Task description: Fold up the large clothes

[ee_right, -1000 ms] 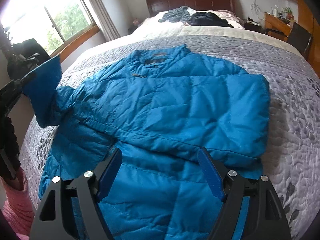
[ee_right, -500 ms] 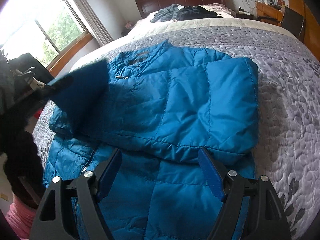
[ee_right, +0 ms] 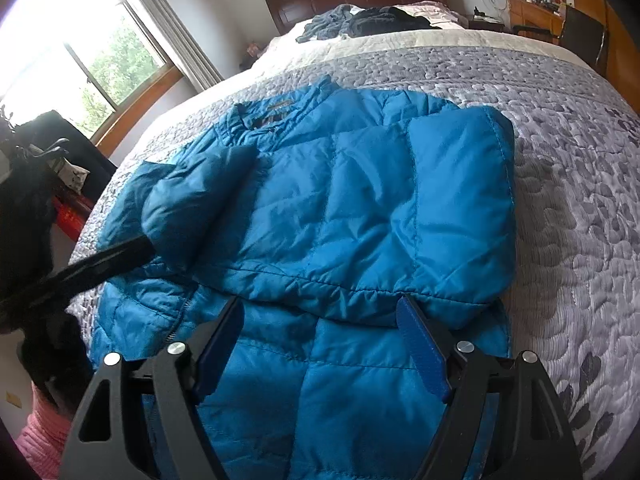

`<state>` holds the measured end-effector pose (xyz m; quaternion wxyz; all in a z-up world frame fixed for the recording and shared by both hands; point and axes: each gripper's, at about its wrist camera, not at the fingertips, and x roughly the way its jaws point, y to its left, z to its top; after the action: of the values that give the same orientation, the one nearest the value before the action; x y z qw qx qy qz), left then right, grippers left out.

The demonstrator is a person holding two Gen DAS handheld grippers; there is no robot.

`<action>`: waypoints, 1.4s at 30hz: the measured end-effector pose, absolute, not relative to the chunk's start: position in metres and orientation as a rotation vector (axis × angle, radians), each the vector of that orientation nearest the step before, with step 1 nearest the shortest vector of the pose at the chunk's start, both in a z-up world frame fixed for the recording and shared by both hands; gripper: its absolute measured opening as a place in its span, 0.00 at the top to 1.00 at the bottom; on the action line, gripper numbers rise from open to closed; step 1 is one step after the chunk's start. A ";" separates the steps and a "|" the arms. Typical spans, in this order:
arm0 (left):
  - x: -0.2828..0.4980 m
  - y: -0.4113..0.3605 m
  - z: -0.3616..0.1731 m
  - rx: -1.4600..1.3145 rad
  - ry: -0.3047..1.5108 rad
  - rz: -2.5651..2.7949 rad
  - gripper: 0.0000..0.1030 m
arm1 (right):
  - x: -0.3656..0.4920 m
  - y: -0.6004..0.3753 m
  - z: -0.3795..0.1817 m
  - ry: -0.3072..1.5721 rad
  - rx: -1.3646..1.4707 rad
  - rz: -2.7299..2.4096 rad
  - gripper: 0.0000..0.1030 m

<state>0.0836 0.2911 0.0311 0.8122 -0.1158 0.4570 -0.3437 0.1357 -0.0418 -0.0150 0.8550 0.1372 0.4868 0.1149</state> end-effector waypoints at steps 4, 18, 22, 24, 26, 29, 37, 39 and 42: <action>0.075 0.344 0.056 -0.297 0.861 -0.660 0.49 | 0.148 -0.030 -0.005 1.045 0.333 0.313 0.22; 0.127 0.399 -0.003 -0.303 0.925 -0.394 0.47 | 0.247 0.061 -0.031 1.242 0.433 0.463 0.36; 0.124 0.405 0.006 -0.315 0.915 -0.390 0.47 | 0.245 0.067 -0.027 1.229 0.392 0.474 0.67; 0.118 0.410 0.017 -0.329 0.895 -0.395 0.47 | 0.241 0.063 -0.019 1.210 0.388 0.481 0.71; 0.117 0.407 0.030 -0.326 0.869 -0.407 0.47 | 0.234 0.053 -0.001 1.165 0.389 0.481 0.72; 0.116 0.392 0.040 -0.268 0.849 -0.417 0.46 | 0.228 0.037 0.013 1.126 0.413 0.482 0.72; 0.142 0.370 -0.002 -0.214 0.946 -0.400 0.47 | 0.238 0.018 -0.032 1.214 0.470 0.414 0.68; 0.141 0.370 -0.002 -0.198 0.938 -0.404 0.47 | 0.240 0.016 -0.040 1.219 0.485 0.419 0.66; 0.140 0.372 0.000 -0.209 0.937 -0.403 0.47 | 0.237 0.016 -0.034 1.206 0.446 0.394 0.54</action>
<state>0.1399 0.3722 0.0001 0.8675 -0.1001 0.4475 -0.1926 0.2368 0.0157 -0.0338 0.7823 0.2067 0.5586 0.1824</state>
